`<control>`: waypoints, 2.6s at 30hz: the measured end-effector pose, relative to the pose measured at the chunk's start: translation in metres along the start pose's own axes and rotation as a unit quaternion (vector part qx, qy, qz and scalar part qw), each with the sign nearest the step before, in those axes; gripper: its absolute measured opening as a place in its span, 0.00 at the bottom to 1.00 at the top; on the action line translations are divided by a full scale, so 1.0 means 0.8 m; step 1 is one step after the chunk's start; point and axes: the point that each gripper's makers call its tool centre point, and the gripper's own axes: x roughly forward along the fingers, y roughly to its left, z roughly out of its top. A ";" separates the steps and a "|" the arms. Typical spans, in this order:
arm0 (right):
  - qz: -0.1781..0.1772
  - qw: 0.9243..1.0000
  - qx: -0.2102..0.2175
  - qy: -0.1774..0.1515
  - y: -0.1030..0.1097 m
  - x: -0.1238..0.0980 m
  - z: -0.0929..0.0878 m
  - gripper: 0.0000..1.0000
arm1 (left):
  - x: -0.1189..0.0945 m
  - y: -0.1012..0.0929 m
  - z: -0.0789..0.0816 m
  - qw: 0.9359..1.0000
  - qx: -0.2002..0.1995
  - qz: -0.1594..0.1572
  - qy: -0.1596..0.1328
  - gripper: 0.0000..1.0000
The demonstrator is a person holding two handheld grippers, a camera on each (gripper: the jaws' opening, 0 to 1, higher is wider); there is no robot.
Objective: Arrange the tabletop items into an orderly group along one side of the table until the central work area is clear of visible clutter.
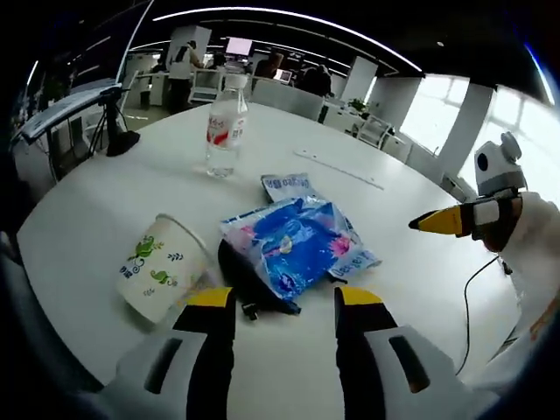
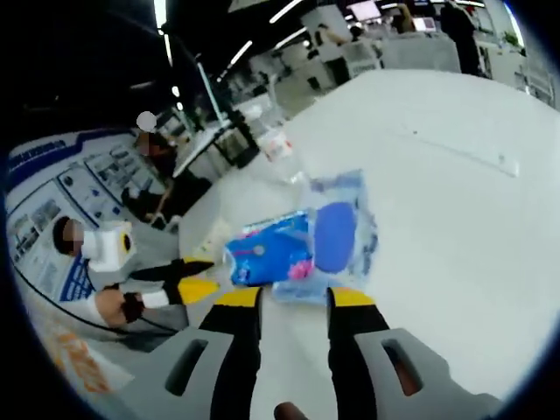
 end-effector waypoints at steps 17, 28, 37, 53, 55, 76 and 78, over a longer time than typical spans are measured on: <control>-0.005 0.998 -0.019 0.056 -0.016 0.073 -0.013 0.26 | 0.020 0.015 -0.013 0.999 -0.017 0.010 0.029 0.34; -0.006 0.998 -0.013 0.068 -0.027 0.102 -0.016 0.15 | 0.037 0.017 -0.014 0.998 -0.037 0.013 0.041 0.30; -0.004 0.998 0.002 0.067 -0.021 0.110 -0.036 0.05 | 0.044 0.018 -0.014 0.998 -0.034 0.011 0.049 0.07; -0.027 0.997 0.071 -0.009 -0.019 0.050 -0.029 0.00 | 0.028 -0.022 0.013 0.999 -0.026 -0.018 0.029 0.00; -0.033 0.997 0.069 -0.015 -0.019 0.036 -0.036 0.00 | 0.025 -0.032 0.017 0.999 -0.026 -0.032 0.028 0.00; -0.125 0.975 0.125 -0.137 -0.061 -0.119 -0.052 0.00 | 0.039 -0.174 0.041 0.975 0.107 -0.187 0.057 0.00; -0.132 0.972 0.136 -0.141 -0.065 -0.127 -0.060 0.00 | 0.041 -0.186 0.040 0.971 0.118 -0.197 0.061 0.00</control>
